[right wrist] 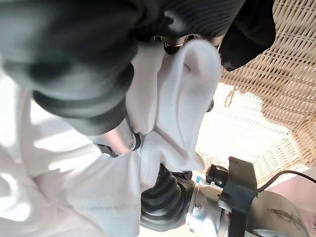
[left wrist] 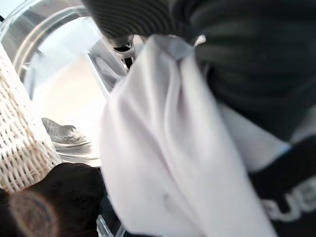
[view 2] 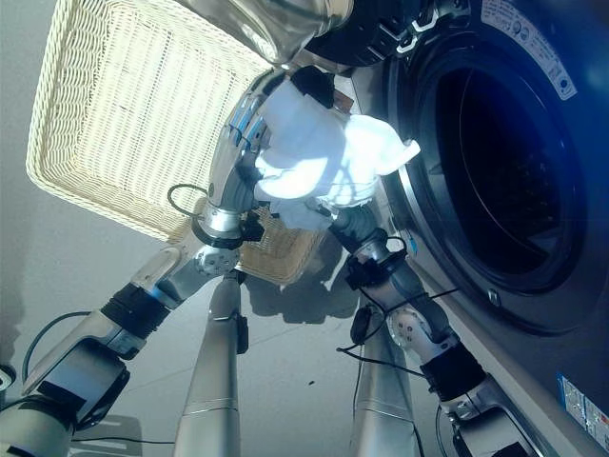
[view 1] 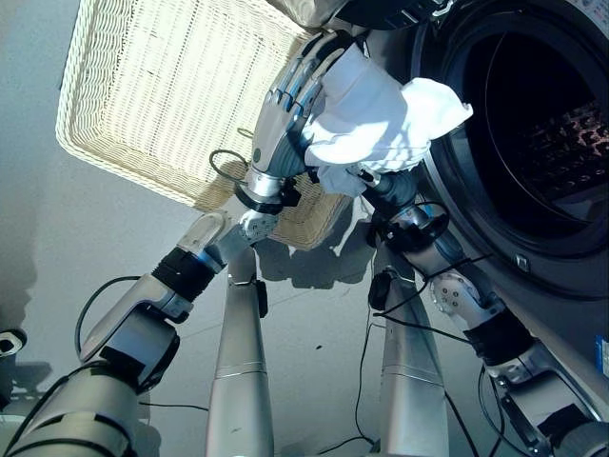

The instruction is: Put the clothes into the washing machine.

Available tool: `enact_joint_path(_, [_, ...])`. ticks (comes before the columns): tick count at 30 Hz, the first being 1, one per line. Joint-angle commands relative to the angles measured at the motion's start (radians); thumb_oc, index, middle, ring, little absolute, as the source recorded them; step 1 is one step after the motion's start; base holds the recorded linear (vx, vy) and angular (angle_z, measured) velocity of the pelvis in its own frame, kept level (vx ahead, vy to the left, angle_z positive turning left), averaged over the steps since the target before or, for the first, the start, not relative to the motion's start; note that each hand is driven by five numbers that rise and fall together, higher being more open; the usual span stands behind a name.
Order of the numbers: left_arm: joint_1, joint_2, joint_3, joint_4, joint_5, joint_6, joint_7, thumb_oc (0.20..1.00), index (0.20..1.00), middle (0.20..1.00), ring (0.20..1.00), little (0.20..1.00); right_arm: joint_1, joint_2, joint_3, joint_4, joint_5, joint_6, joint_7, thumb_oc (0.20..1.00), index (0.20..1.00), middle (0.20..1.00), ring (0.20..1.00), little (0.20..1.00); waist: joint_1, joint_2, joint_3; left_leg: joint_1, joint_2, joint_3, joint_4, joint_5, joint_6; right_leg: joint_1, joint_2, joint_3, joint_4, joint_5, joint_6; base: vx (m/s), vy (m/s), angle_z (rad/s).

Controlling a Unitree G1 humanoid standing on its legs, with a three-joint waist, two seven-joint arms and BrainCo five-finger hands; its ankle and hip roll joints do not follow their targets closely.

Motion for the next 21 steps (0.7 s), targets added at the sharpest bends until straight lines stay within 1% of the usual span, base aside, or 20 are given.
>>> enact_joint_path(1, [0.039,-0.002,-0.017,-0.052,0.004,0.021,-0.053,1.000,1.000,1.000,1.000,1.000,-0.049,0.028,-0.065,-0.145,0.016,-0.161,0.027,0.200,0.200,0.200,0.200,0.200,-0.032,0.041,0.005,-0.030,-0.073,-0.004,0.000,0.054,0.098,0.009,0.036,-0.022,-0.046,0.116,0.094,0.00,0.000,0.00])
enact_joint_path(3, [0.041,0.007,-0.020,-0.035,0.016,0.045,-0.060,1.000,1.000,1.000,1.000,1.000,-0.045,0.024,-0.080,-0.144,0.017,-0.184,0.027,0.200,0.200,0.200,0.200,0.200,-0.035,0.040,0.005,-0.030,-0.070,-0.002,-0.001,0.055,0.097,0.011,0.037,-0.021,-0.049,0.117,0.094,0.00,0.000,0.00])
enact_joint_path(5, [0.040,0.011,-0.021,-0.032,0.014,0.052,-0.062,1.000,1.000,1.000,1.000,1.000,-0.043,0.021,-0.083,-0.145,0.015,-0.193,0.024,0.200,0.200,0.200,0.200,0.200,-0.035,0.041,0.005,-0.030,-0.069,-0.001,-0.001,0.056,0.096,0.011,0.037,-0.021,-0.049,0.117,0.094,0.00,0.000,0.00])
enact_joint_path(7, [0.043,0.023,-0.020,-0.008,0.016,0.067,-0.061,1.000,1.000,1.000,1.000,1.000,-0.040,0.014,-0.095,-0.144,0.015,-0.227,0.012,0.200,0.200,0.200,0.200,0.200,-0.037,0.044,0.005,-0.029,-0.066,0.002,-0.003,0.058,0.096,0.010,0.037,-0.018,-0.047,0.117,0.095,0.00,0.016,0.00])
enact_joint_path(8, [0.042,0.025,-0.020,-0.003,0.017,0.070,-0.062,1.000,1.000,1.000,1.000,1.000,-0.039,0.014,-0.097,-0.143,0.015,-0.232,0.010,0.200,0.200,0.200,0.200,0.200,-0.037,0.044,0.005,-0.028,-0.066,0.002,-0.003,0.058,0.095,0.011,0.037,-0.017,-0.048,0.117,0.095,0.00,0.000,0.00])
enact_joint_path(15, [0.048,0.042,-0.008,0.041,-0.020,0.112,-0.038,1.000,1.000,1.000,1.000,1.000,-0.023,0.010,-0.137,-0.137,0.025,-0.296,-0.009,0.200,0.200,0.200,0.200,0.200,-0.043,0.045,0.005,-0.026,-0.062,0.006,-0.005,0.058,0.094,0.009,0.037,-0.012,-0.049,0.119,0.096,0.00,0.000,0.00])
enact_joint_path(17, [0.054,0.046,-0.004,0.050,-0.025,0.116,-0.030,1.000,1.000,1.000,1.000,1.000,-0.019,0.009,-0.146,-0.139,0.020,-0.321,-0.033,0.200,0.200,0.200,0.200,0.200,-0.044,0.044,0.005,-0.027,-0.061,0.005,-0.004,0.059,0.093,0.008,0.038,-0.010,-0.050,0.120,0.096,0.00,0.000,0.00])
enact_joint_path(20, [0.062,0.048,0.003,0.069,-0.026,0.125,-0.029,1.000,1.000,1.000,1.000,1.000,-0.011,0.019,-0.174,-0.141,0.011,-0.391,-0.092,0.200,0.200,0.200,0.200,0.200,-0.046,0.045,0.005,-0.029,-0.059,0.006,-0.009,0.060,0.093,0.006,0.039,-0.008,-0.055,0.123,0.097,0.00,0.008,-0.02])
enact_joint_path(21, [0.063,0.049,0.003,0.072,-0.028,0.125,-0.029,1.000,1.000,1.000,1.000,1.000,-0.009,0.019,-0.178,-0.141,0.014,-0.399,-0.095,0.200,0.200,0.200,0.200,0.200,-0.047,0.044,0.005,-0.028,-0.059,0.006,-0.010,0.060,0.093,0.007,0.039,-0.008,-0.056,0.124,0.097,0.00,0.007,-0.05])
